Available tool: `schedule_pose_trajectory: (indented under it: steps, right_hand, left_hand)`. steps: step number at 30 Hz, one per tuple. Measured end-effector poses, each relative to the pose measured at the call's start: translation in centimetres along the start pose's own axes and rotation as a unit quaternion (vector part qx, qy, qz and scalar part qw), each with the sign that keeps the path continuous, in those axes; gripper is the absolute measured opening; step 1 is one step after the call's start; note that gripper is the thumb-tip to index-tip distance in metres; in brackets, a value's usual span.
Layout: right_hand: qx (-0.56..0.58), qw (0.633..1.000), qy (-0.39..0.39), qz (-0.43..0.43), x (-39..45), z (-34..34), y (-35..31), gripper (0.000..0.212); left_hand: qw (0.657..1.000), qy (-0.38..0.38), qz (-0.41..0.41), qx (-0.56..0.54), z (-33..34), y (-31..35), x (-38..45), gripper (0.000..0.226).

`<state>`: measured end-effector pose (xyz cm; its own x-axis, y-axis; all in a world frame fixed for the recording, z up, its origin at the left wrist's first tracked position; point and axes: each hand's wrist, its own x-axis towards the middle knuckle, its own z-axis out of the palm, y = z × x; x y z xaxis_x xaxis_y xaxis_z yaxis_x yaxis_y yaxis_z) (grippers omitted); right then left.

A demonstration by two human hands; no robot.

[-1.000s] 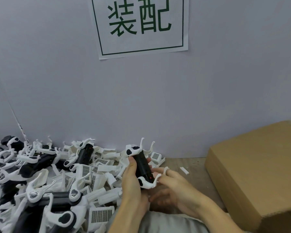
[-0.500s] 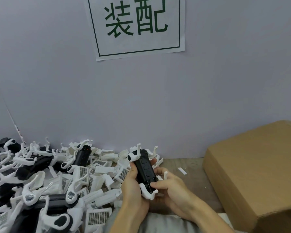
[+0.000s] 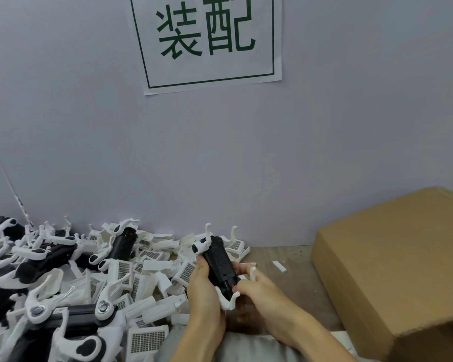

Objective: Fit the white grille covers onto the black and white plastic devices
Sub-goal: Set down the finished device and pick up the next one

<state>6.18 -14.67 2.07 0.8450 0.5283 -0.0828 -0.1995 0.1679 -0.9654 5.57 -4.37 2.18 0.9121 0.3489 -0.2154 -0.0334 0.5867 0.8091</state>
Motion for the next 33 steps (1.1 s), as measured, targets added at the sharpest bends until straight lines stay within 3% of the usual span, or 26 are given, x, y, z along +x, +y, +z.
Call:
schedule_pose_trajectory:
  steps: [3, 12, 18, 23, 25, 27, 30, 33]
  right_hand:
    - [0.0, 1.0, 0.004, -0.007, -0.2, 0.1, 0.0, 0.02]
    - [-0.004, 1.0, -0.009, -0.014, -0.4, 0.3, -0.2, 0.046]
    - [0.005, 0.999, 0.037, 0.0, 0.0, 0.4, -0.2, 0.036]
    - [0.07, 0.997, -0.016, -0.034, -0.6, -0.1, -0.8, 0.053]
    - [-0.022, 0.996, 0.071, -0.046, -0.2, -0.5, -0.5, 0.044]
    - [-0.252, 0.952, 0.157, -0.073, 0.0, -0.5, 0.1, 0.032]
    - [-0.47, 0.868, 0.106, -0.117, 0.0, 0.2, 1.1, 0.012]
    - [-0.571, 0.809, 0.092, -0.102, 0.2, 0.4, 1.9, 0.015]
  left_hand:
    - [1.0, 0.001, 0.005, -0.004, -0.1, -0.1, 0.1, 0.072]
    - [0.997, -0.002, -0.042, -0.057, 0.0, 0.5, -0.6, 0.066]
    - [0.998, -0.008, -0.018, -0.062, 0.4, 0.8, -1.0, 0.067]
    - [0.99, -0.024, -0.01, -0.138, 0.5, 2.6, -0.9, 0.042]
    - [0.984, -0.01, 0.03, -0.176, 0.0, 3.9, -0.6, 0.036]
    - [0.973, -0.01, 0.076, -0.216, -0.7, 5.2, -0.3, 0.033]
    - [0.969, -0.029, 0.082, -0.231, -1.6, 6.2, -0.4, 0.037]
    - [0.978, -0.035, 0.073, -0.191, -1.5, 5.9, -0.6, 0.025]
